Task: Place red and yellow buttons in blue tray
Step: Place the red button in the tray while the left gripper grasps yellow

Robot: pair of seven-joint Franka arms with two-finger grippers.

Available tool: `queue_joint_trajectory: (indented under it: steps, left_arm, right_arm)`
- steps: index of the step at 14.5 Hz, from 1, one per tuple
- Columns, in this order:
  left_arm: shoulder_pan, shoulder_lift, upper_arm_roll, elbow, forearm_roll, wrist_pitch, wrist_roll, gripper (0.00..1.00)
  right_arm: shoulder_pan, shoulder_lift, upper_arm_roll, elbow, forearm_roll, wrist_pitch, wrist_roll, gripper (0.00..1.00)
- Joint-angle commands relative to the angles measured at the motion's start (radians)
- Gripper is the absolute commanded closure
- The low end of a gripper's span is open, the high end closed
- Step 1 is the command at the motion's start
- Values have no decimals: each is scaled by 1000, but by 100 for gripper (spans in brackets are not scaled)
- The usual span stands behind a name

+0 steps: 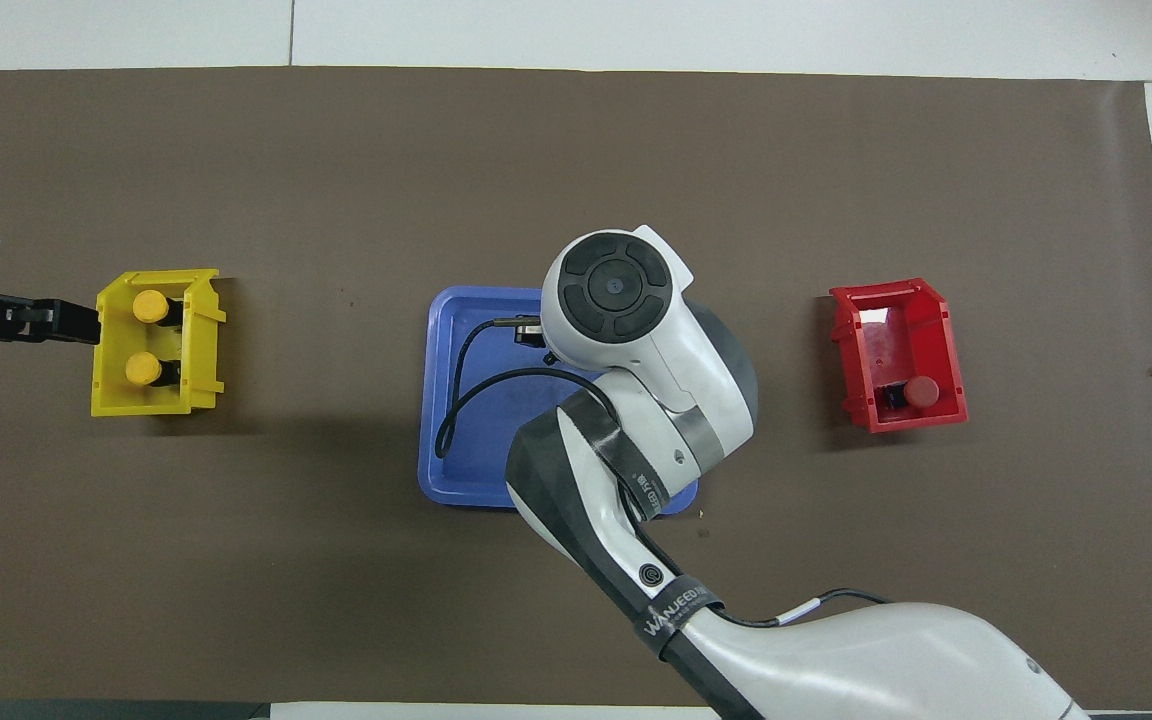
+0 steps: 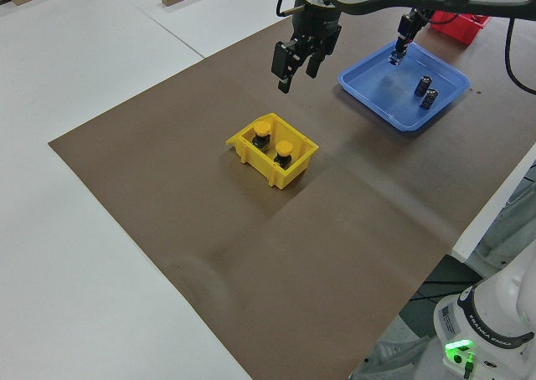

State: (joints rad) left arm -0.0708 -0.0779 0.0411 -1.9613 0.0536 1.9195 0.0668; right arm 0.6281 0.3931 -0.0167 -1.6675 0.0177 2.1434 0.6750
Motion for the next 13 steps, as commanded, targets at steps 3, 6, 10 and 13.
queue_joint_trajectory:
  steps: [3,6,10,13]
  left_arm:
    - [20,105,3,-14,-80,128,19,29]
    - [23,150,5,-7,-84,182,30,33]
    - [51,211,5,-8,-84,266,51,33]
    - [49,234,3,-11,-84,289,51,33]
  right_arm:
    - [4,7,-5,-49,-13,50,21,72]
    - [4,3,-5,-75,-13,69,18,41]
    - [-13,1,-12,-20,-27,17,8,24]
    - [-137,-110,-16,-12,-32,-138,-195,24]
